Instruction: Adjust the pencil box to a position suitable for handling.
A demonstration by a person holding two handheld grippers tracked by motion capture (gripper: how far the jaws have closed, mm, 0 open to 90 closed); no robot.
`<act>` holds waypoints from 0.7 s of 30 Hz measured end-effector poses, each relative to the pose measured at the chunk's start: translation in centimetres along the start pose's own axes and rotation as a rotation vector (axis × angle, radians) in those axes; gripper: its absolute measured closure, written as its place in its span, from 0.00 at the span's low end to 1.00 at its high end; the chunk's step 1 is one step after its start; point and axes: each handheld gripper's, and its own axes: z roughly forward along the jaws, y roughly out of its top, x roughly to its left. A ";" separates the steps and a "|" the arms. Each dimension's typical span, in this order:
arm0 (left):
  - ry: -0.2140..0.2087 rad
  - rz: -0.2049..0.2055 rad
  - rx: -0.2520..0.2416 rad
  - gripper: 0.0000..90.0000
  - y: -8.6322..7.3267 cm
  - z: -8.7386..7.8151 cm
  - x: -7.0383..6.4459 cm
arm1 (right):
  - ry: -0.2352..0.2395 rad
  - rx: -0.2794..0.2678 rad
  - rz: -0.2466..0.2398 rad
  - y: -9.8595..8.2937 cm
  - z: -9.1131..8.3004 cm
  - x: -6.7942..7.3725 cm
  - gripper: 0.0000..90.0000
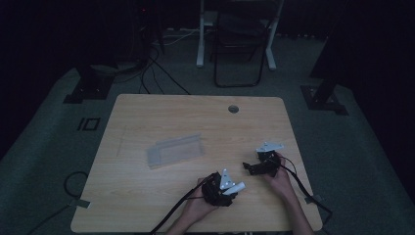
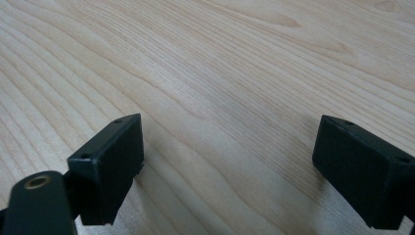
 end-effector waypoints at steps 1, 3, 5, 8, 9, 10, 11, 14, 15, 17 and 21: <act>0.000 0.002 0.001 0.51 0.0 0.1 0.0 | 0.000 0.000 0.000 0.0 0.0 0.0 0.13; 0.003 0.004 0.005 0.51 0.0 0.2 -0.1 | 0.000 0.000 0.000 0.0 0.0 0.0 0.13; 0.004 0.010 0.013 0.54 -0.1 0.3 -0.2 | 0.000 0.000 0.000 0.0 0.0 0.0 0.13; 0.012 0.019 0.025 0.58 -0.1 0.5 -0.2 | 0.000 0.000 0.000 0.0 0.0 0.0 0.13; 0.012 0.020 0.026 0.59 -0.2 0.5 -0.2 | 0.000 0.001 0.000 0.0 0.0 0.0 0.13; 0.013 0.022 0.029 0.60 -0.2 0.6 -0.2 | 0.000 0.001 0.000 0.0 0.0 0.0 0.13; 0.014 0.024 0.031 0.61 -0.2 0.6 -0.2 | 0.000 0.001 0.000 0.0 0.0 0.0 0.13; 0.015 0.029 0.039 0.64 -0.3 0.8 -0.2 | 0.000 0.000 0.001 0.0 0.0 0.0 0.13; 0.015 0.030 0.041 0.65 -0.3 0.8 -0.2 | 0.000 0.000 0.001 0.0 0.0 0.0 0.13; 0.016 0.036 0.049 0.65 -0.3 0.9 -0.2 | 0.000 0.000 0.002 0.0 0.0 0.0 0.13; 0.015 0.038 0.054 0.68 -0.4 1.0 -0.2 | 0.000 -0.001 0.001 0.0 0.0 0.0 0.13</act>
